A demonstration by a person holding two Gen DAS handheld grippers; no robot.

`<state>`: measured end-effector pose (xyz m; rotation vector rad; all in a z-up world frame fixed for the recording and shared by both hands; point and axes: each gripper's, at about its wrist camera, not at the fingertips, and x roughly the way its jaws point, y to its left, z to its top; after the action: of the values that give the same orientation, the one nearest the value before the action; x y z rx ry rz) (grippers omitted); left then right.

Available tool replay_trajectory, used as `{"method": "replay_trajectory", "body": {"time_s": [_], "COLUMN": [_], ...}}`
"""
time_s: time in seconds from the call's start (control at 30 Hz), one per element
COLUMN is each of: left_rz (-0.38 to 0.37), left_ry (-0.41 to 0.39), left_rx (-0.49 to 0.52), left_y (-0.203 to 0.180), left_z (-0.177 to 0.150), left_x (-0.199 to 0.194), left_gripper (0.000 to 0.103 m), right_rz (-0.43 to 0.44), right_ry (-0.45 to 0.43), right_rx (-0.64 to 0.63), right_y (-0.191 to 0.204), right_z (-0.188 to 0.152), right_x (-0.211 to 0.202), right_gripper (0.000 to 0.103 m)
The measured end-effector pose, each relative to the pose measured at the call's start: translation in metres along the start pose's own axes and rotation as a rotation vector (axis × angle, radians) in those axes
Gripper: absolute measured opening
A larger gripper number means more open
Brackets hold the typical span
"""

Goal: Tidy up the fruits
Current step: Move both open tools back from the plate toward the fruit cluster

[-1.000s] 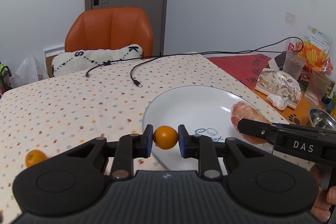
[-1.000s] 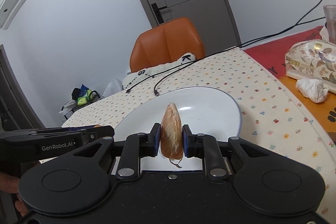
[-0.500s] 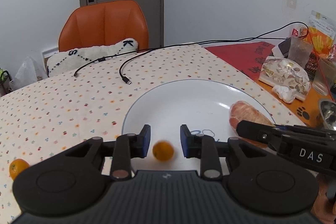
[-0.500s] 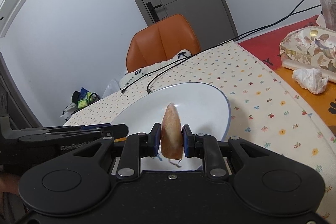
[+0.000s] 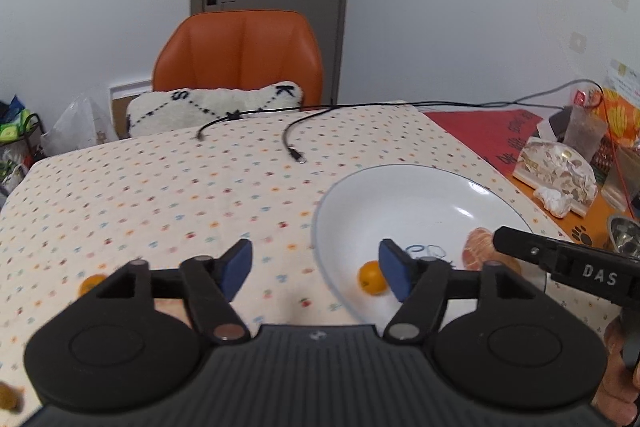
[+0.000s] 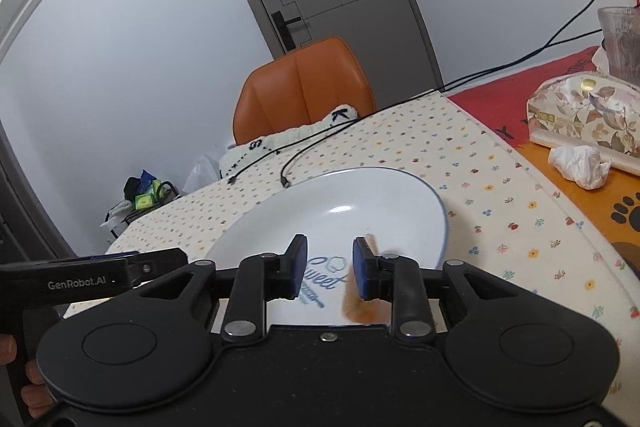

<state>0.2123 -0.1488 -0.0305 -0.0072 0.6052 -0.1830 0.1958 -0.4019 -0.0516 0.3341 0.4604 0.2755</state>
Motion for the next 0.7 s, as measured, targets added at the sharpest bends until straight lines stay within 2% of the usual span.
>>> {"method": "replay_trajectory", "body": {"time_s": [0.07, 0.13, 0.3, 0.5, 0.7], "left_rz": [0.001, 0.008, 0.019, 0.006, -0.010], "left_ry": [-0.008, -0.015, -0.037, -0.054, -0.069], "left_rx": [-0.024, -0.042, -0.063, -0.053, -0.073], "left_y": [0.009, 0.017, 0.033, 0.047, 0.062], "left_z": [0.000, -0.001, -0.006, -0.014, -0.019], "left_x": [-0.007, -0.014, -0.032, -0.055, -0.075], "left_gripper": [0.074, 0.078, 0.086, 0.090, 0.095], "right_rz": [-0.006, -0.015, -0.025, -0.016, 0.023], "right_ry": [-0.006, -0.013, -0.045, -0.075, -0.068], "right_rx": [-0.007, -0.017, -0.035, -0.037, -0.060], "right_y": [0.007, 0.014, 0.033, 0.051, 0.070], "right_z": [-0.001, -0.002, -0.004, -0.008, -0.013], "right_x": [-0.004, -0.009, -0.022, -0.033, -0.042], "right_gripper": [0.034, 0.048, 0.067, 0.095, 0.099]}}
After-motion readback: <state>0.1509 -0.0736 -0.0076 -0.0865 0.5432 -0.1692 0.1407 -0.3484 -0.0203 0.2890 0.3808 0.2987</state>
